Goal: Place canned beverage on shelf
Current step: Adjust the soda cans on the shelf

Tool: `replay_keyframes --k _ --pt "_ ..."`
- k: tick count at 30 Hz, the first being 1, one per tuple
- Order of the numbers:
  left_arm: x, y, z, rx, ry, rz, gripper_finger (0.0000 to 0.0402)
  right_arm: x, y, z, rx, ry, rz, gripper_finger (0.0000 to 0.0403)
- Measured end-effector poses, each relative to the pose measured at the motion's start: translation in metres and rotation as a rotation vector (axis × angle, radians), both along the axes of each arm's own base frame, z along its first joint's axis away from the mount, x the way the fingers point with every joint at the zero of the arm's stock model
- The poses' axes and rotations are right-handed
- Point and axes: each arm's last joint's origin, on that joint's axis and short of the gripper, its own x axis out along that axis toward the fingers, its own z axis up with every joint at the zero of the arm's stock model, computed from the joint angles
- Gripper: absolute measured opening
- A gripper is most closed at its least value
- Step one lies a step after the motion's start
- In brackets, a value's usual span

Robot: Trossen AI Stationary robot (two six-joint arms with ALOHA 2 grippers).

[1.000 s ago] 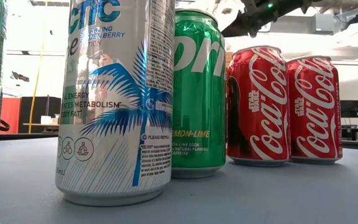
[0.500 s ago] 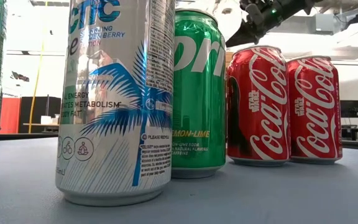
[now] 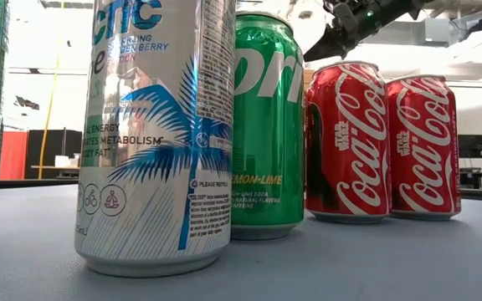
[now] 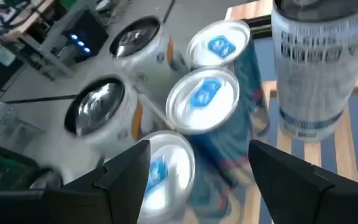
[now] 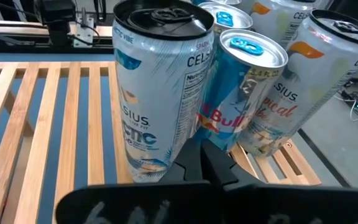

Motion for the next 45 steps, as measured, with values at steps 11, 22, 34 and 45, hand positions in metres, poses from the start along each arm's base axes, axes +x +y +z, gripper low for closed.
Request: replay_keyframes --k 11,22,34,45 --pt "0.013 0.012 0.035 -0.006 0.162 -0.018 0.0270 -0.001 0.001 -0.003 0.017 0.031 0.028 0.0000" --pt "0.006 0.026 0.032 -0.074 0.157 -0.034 0.0270 -0.002 0.002 -0.005 -0.002 0.062 0.061 0.0000" --pt "0.011 0.039 0.019 -0.130 0.183 -0.016 0.0270 -0.003 0.001 -0.007 -0.018 0.086 0.067 0.0000" --pt "0.016 0.041 0.010 -0.146 0.213 0.005 0.0270 -0.003 0.001 -0.007 -0.016 0.089 0.068 0.0000"
